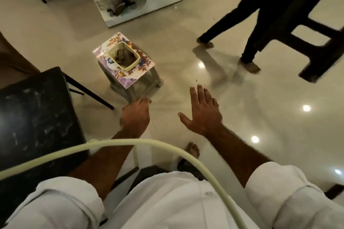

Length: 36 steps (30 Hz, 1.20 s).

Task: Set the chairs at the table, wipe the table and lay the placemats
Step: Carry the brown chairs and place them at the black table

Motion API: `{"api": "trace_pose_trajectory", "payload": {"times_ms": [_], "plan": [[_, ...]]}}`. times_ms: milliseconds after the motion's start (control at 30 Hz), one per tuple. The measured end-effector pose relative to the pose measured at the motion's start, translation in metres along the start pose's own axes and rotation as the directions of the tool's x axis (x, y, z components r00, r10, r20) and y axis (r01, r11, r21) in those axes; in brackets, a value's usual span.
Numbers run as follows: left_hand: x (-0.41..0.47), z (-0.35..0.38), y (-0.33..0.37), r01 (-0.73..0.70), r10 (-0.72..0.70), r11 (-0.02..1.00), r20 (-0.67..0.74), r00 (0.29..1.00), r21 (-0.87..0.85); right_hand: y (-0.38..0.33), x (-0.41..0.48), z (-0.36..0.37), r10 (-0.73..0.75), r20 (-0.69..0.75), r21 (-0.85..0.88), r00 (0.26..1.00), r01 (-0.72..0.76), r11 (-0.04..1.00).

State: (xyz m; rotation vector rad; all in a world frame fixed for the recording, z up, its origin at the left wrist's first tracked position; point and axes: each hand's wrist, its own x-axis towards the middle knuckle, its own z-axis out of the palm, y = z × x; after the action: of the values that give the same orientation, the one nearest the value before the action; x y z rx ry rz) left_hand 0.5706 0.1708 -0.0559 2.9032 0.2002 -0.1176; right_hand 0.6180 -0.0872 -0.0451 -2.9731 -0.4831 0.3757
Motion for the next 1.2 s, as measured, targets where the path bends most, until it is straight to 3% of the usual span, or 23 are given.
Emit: {"api": "trace_pose_trajectory", "payload": {"times_ms": [133,267,333,433,533,700,867,1033,1200], "plan": [[0.071,-0.001,0.015,0.007,-0.009,1.000,-0.122,0.993,-0.017,0.025,0.078,-0.026,-0.077,0.024,0.030,0.997,0.076,0.997],[0.127,-0.002,0.026,0.142,-0.142,0.986,0.004,0.990,-0.088,0.039,0.157,-0.049,-0.179,0.066,-0.024,0.982,0.181,0.983],[0.153,0.000,0.027,0.208,-0.209,0.975,-0.008,0.978,-0.081,0.042,0.199,-0.059,-0.217,0.048,-0.089,0.975,0.220,0.971],[0.208,-0.004,0.022,0.309,-0.314,0.948,-0.059,0.948,-0.083,0.039,0.273,-0.070,-0.269,-0.009,-0.176,0.963,0.263,0.949],[0.274,-0.010,0.010,0.396,-0.406,0.912,-0.092,0.909,-0.111,0.036,0.356,-0.071,-0.330,-0.158,-0.215,0.931,0.294,0.931],[0.378,-0.029,-0.033,0.430,-0.433,0.901,-0.154,0.888,-0.053,0.004,0.480,-0.102,-0.439,-0.120,-0.152,0.890,0.421,0.894],[0.468,-0.066,-0.085,0.497,-0.495,0.868,-0.111,0.862,-0.011,-0.046,0.600,-0.143,-0.519,0.001,-0.168,0.855,0.512,0.842],[0.532,-0.080,-0.137,0.574,-0.566,0.817,-0.105,0.818,0.062,-0.091,0.710,-0.162,-0.658,-0.053,-0.147,0.751,0.646,0.749],[0.605,-0.097,-0.175,0.685,-0.671,0.724,-0.152,0.726,0.079,-0.138,0.826,-0.181,-0.791,-0.086,-0.159,0.606,0.775,0.611]]}}
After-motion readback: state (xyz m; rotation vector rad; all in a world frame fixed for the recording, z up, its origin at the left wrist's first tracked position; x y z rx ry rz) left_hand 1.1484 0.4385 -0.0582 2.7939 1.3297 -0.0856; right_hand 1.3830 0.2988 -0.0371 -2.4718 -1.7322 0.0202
